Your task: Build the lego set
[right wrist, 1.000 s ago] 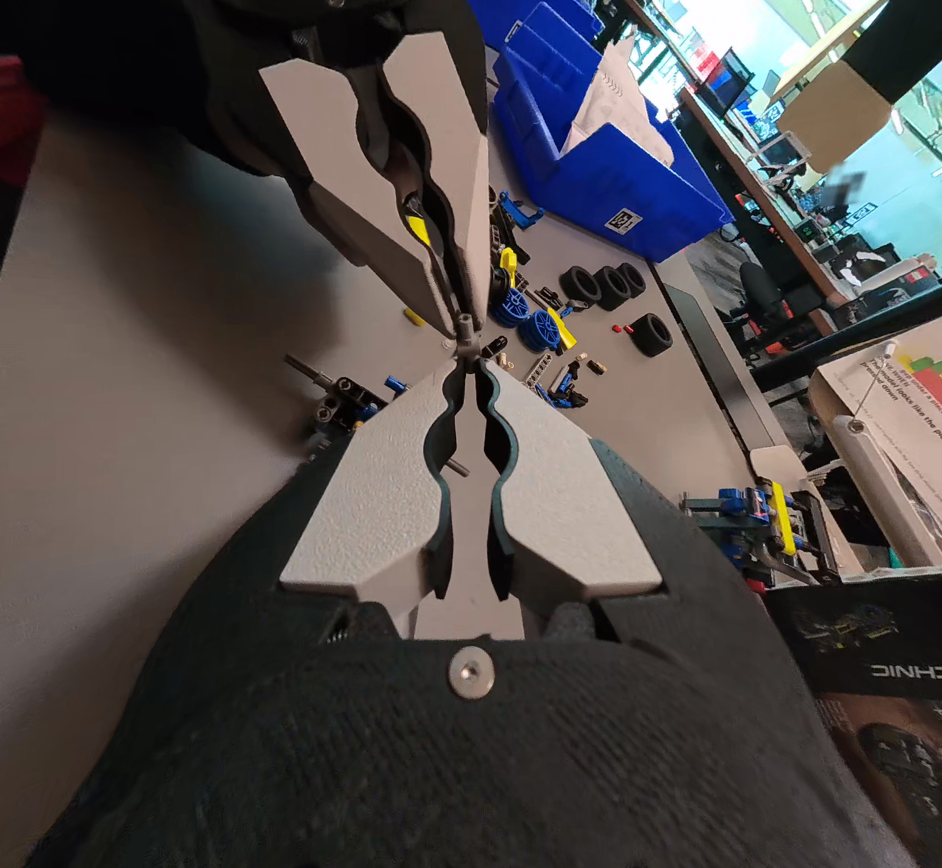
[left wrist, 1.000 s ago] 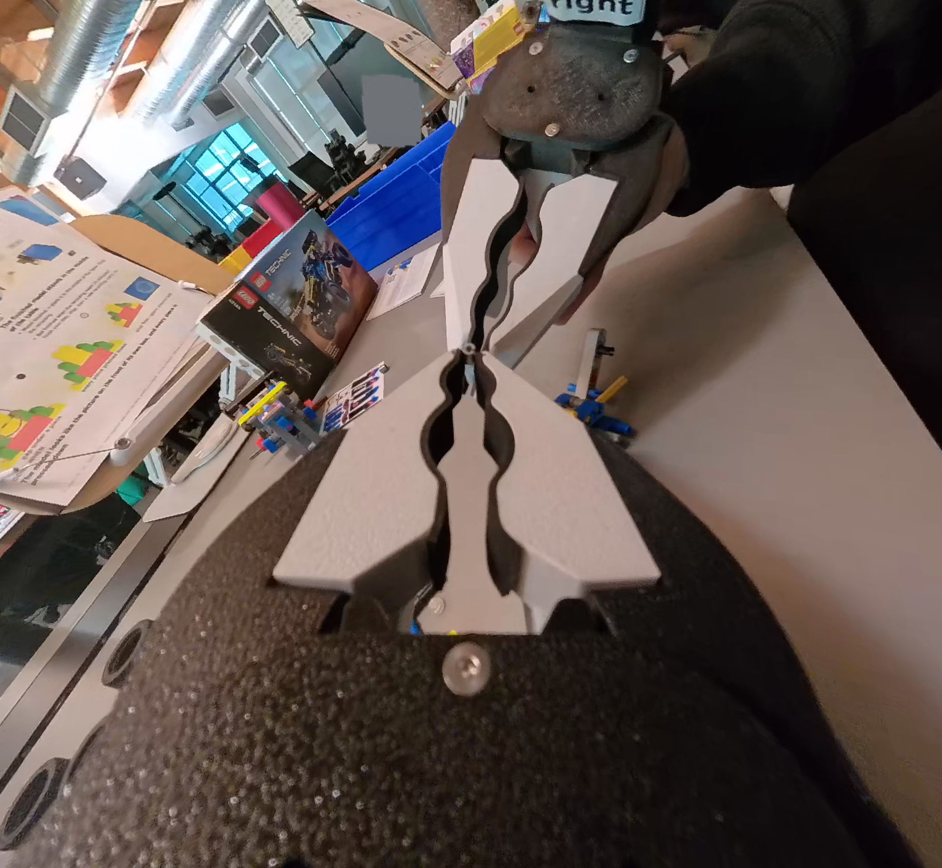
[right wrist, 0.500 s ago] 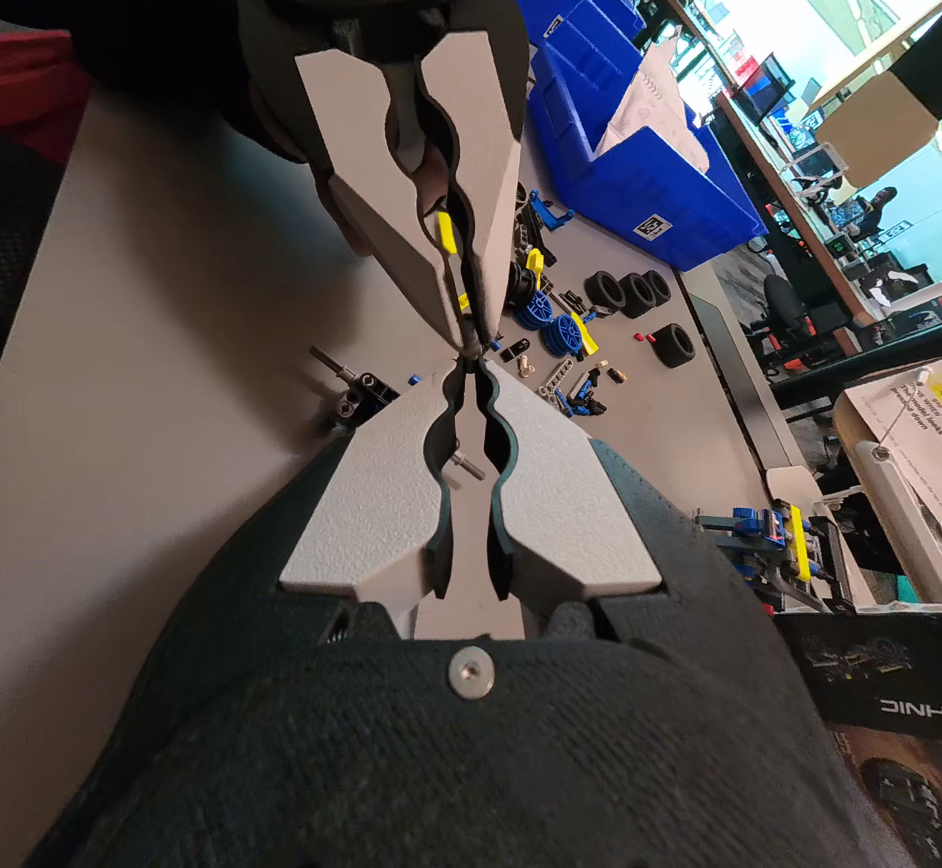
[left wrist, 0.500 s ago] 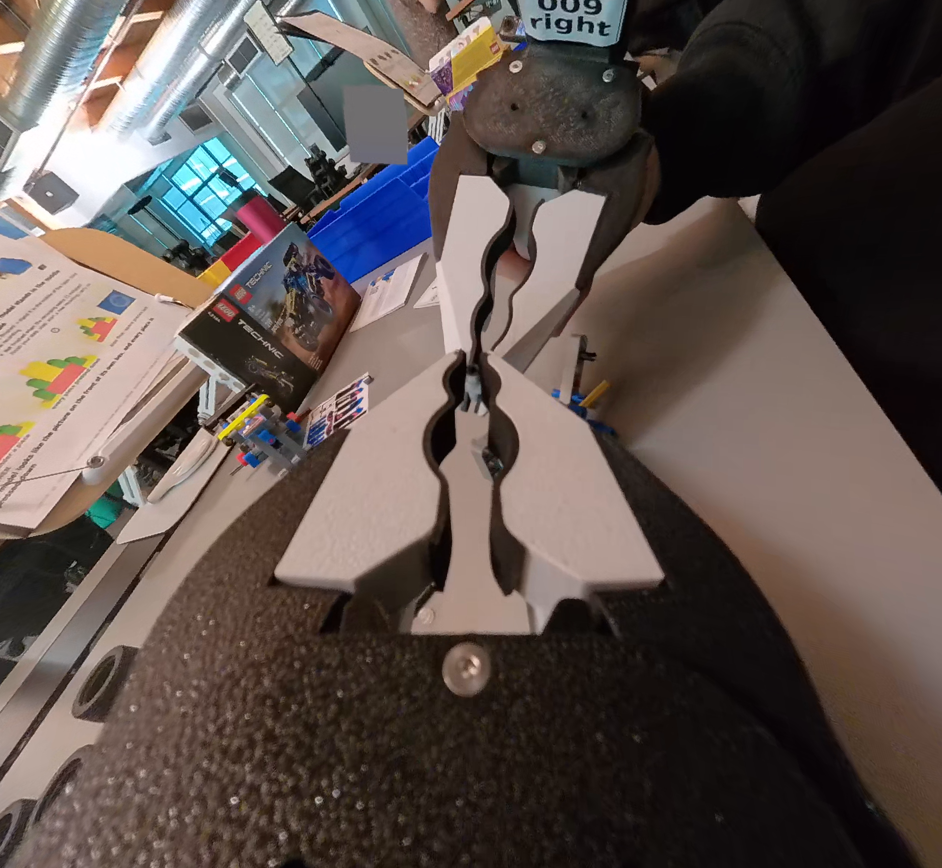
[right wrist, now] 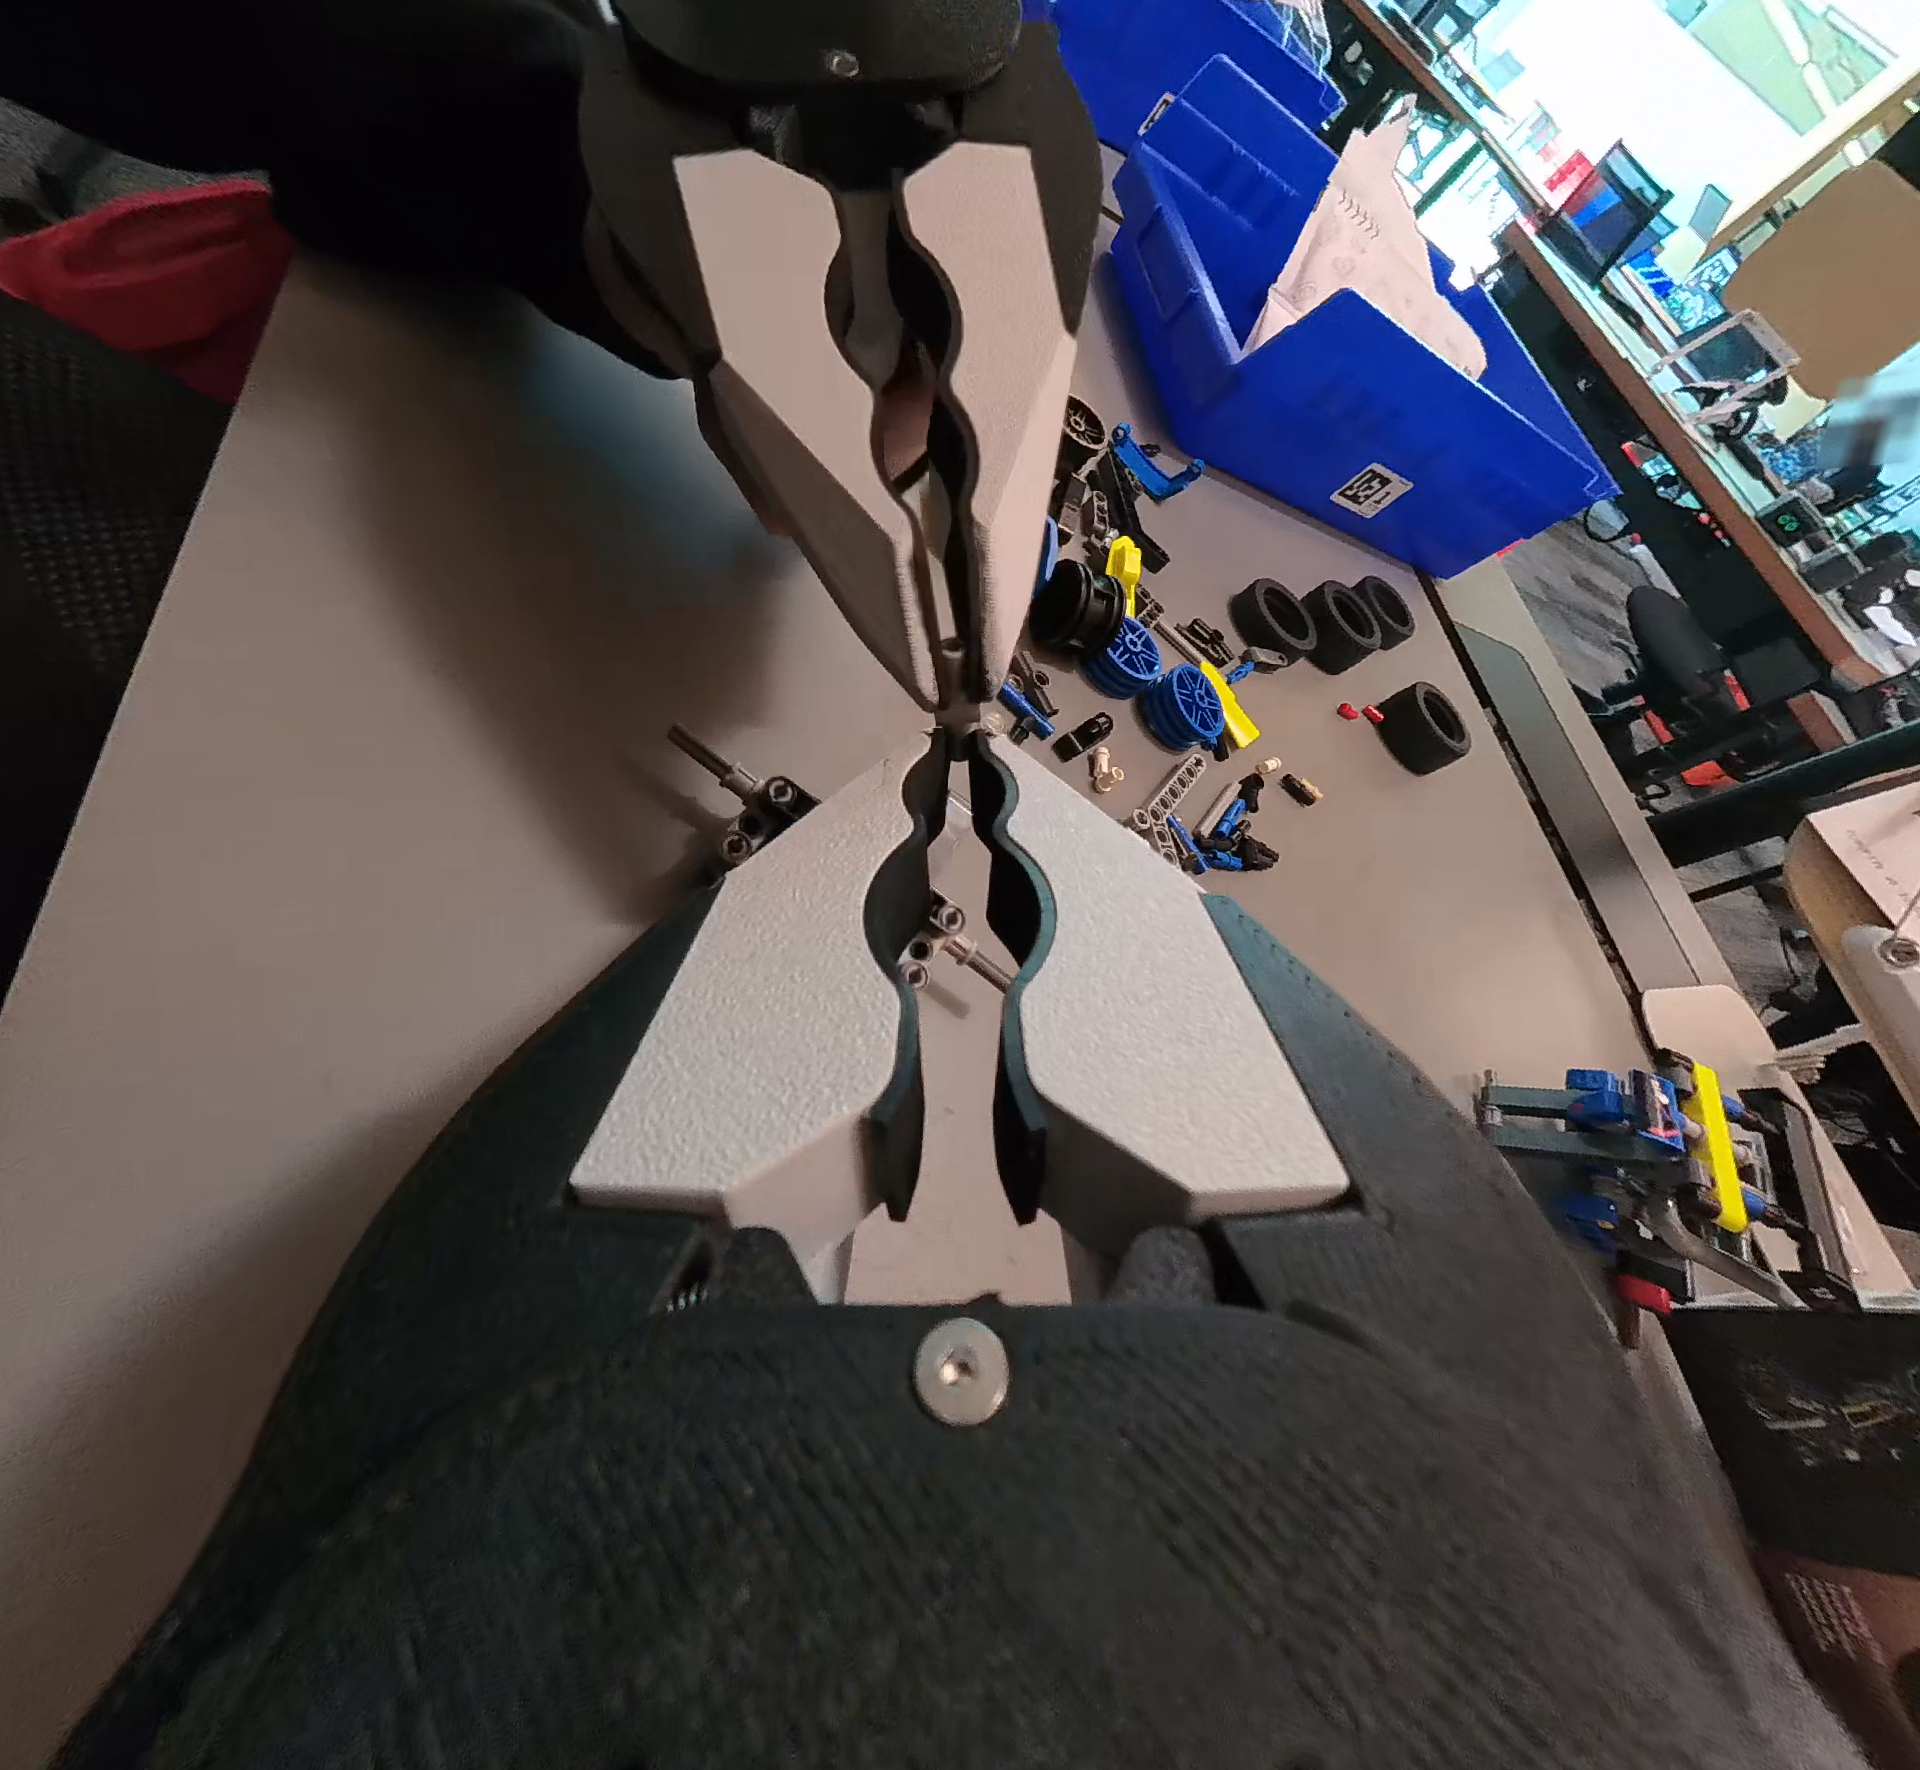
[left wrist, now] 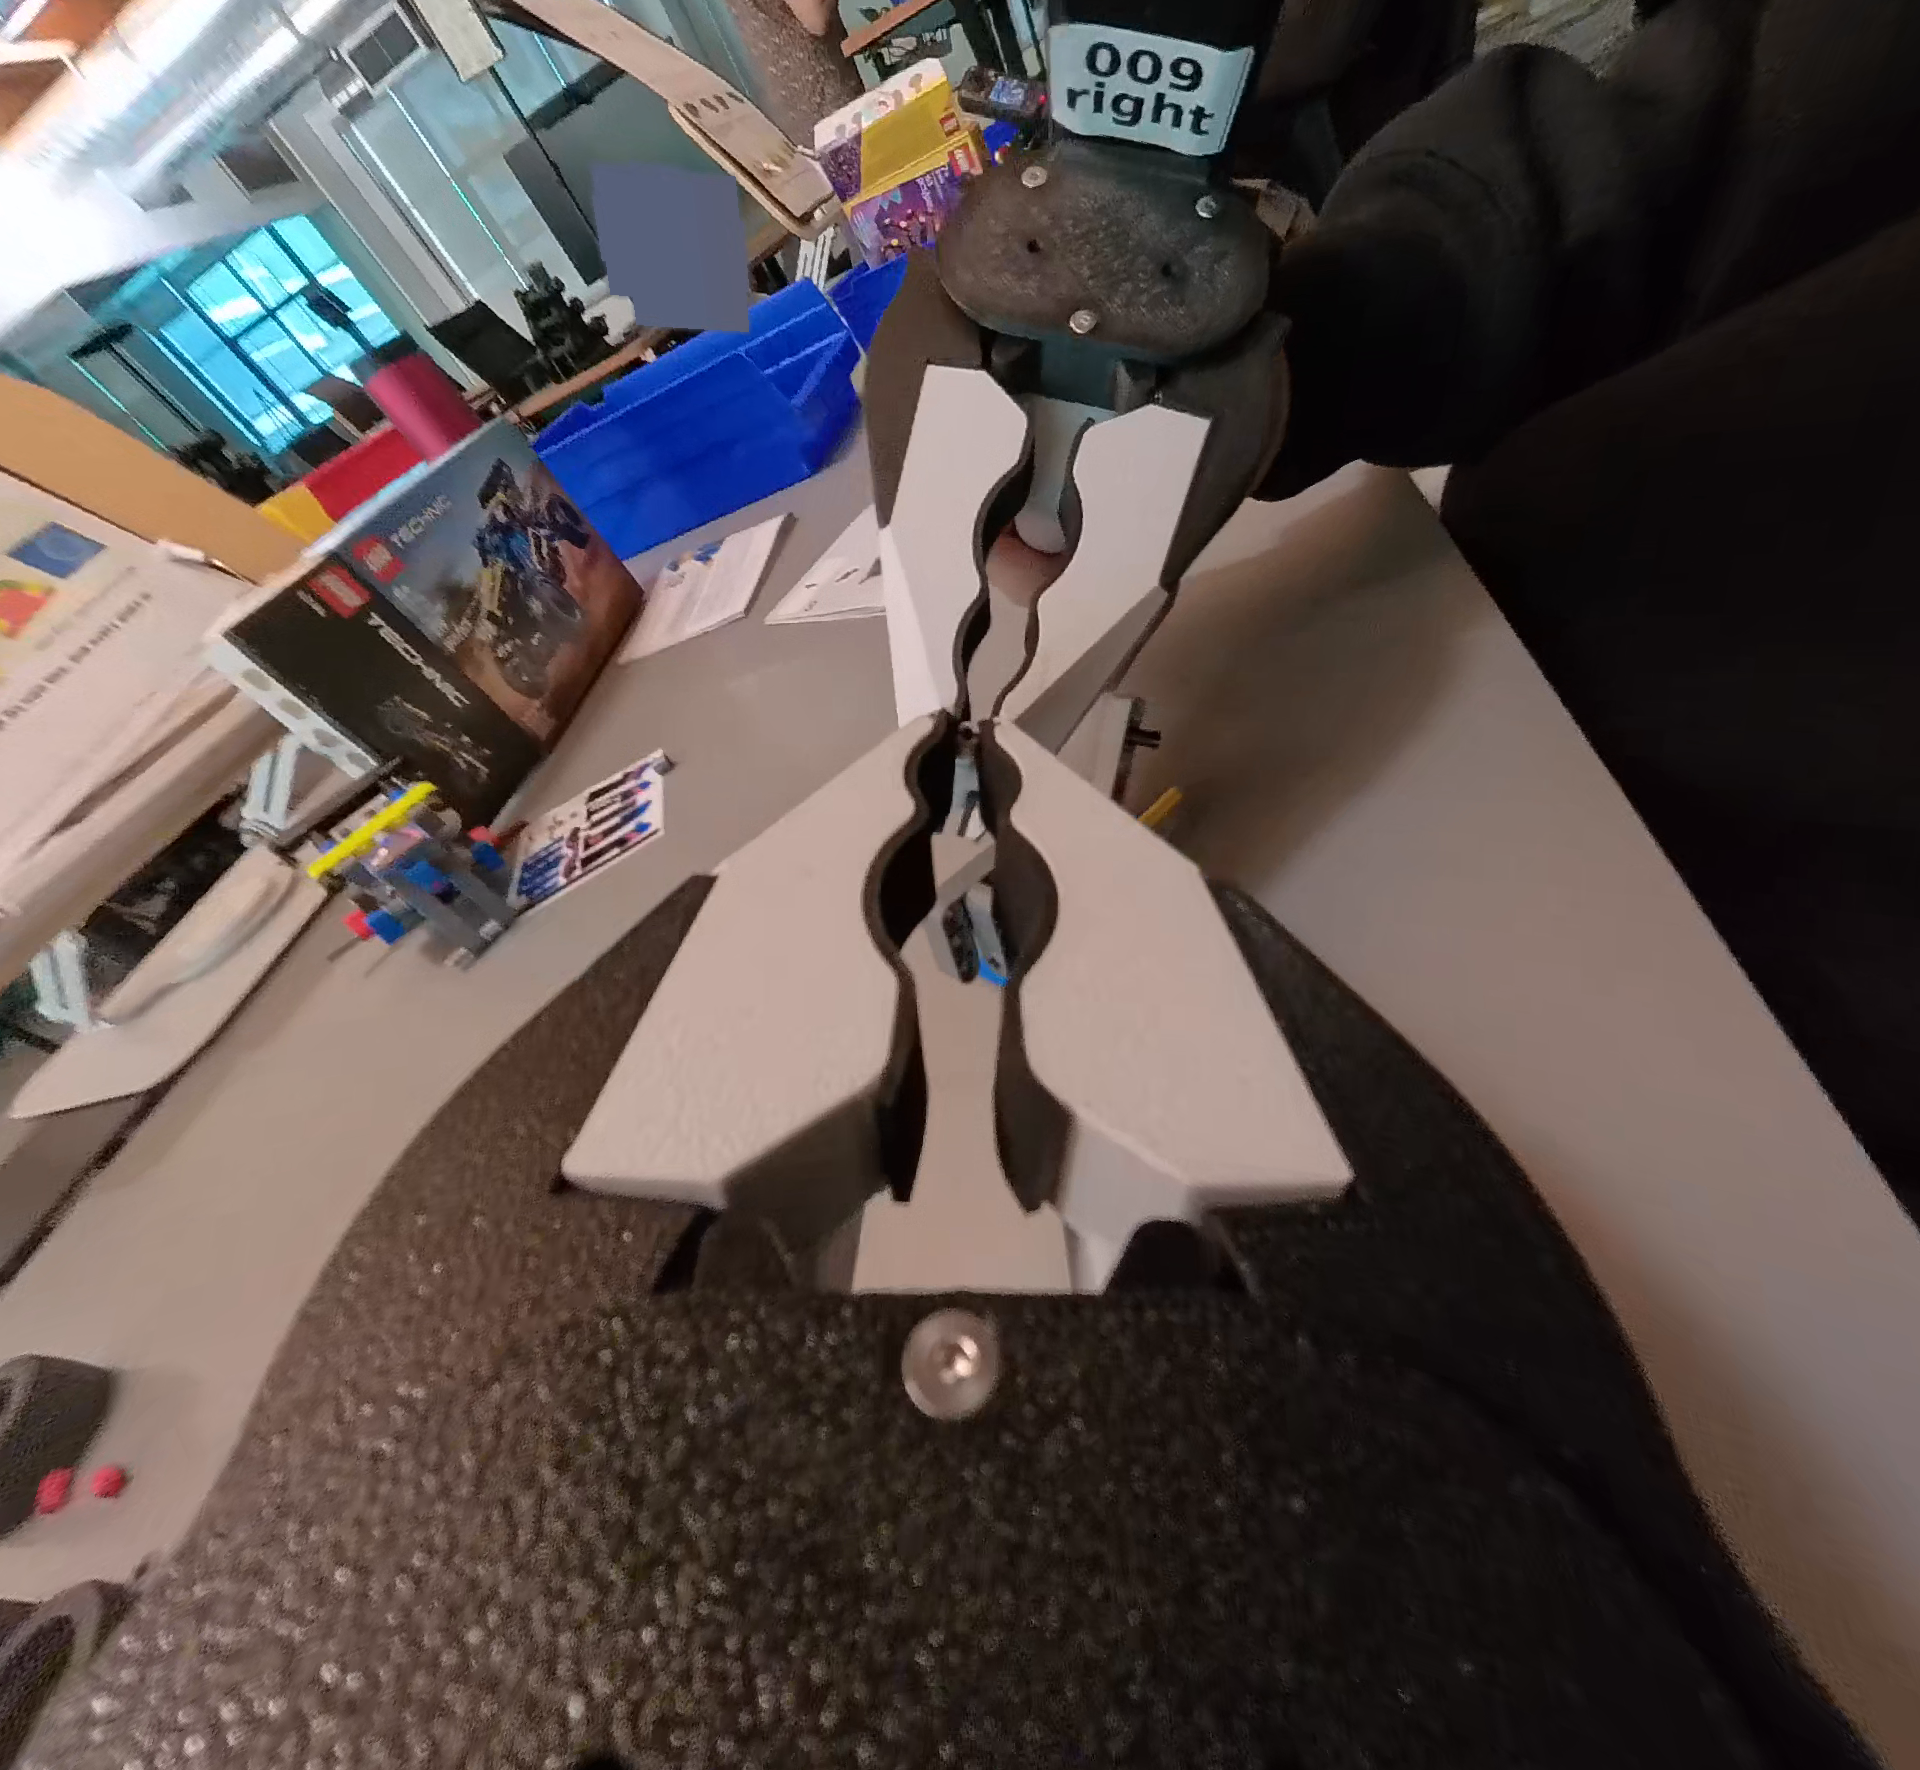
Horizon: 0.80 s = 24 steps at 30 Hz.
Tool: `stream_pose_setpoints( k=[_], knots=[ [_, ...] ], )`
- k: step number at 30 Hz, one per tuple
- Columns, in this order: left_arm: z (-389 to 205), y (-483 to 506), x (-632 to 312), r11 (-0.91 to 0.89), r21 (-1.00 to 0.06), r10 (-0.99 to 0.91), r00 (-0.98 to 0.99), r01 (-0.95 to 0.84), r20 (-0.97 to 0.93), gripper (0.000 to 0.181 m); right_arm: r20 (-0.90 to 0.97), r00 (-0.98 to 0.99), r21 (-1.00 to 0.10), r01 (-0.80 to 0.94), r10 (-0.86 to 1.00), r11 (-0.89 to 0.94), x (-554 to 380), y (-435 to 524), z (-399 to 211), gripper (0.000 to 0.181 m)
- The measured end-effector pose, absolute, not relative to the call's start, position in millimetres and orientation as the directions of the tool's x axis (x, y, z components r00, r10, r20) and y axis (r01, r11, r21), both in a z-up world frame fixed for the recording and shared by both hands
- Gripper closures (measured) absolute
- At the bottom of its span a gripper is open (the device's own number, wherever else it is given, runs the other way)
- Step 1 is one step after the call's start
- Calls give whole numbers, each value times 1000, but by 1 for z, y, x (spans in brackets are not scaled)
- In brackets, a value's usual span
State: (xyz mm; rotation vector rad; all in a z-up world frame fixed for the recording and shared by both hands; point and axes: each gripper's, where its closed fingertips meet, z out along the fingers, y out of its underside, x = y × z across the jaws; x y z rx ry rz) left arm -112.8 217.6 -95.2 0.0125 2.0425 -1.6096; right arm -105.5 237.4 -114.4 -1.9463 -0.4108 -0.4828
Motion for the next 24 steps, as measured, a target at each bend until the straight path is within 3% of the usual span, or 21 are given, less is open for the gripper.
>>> stream_pose_setpoints(
  k=[5,8,11,15,19,24],
  knots=[
    [-100,224,-107,350,-883,-320,-845,314,-428,180,426,904,-814,399,34,-422,-102,239,-117,178],
    [-102,233,-102,392,-855,-329,-816,340,-475,180,250,964,-839,168,-92,-517,-84,231,-120,172],
    [-103,235,-102,405,-837,-328,-796,367,-508,180,24,984,-844,-75,-177,-531,-81,227,-124,155],
    [-100,236,-103,428,-796,-325,-749,427,-577,180,-115,974,-786,-210,-196,-581,-85,232,-139,146],
    [-101,240,-104,467,-746,-318,-697,474,-642,180,-223,956,-724,-293,-190,-625,-91,240,-147,150],
    [-101,245,-103,463,-755,-340,-694,464,-635,180,-269,945,-709,-326,-189,-625,-88,245,-137,163]
  ],
)
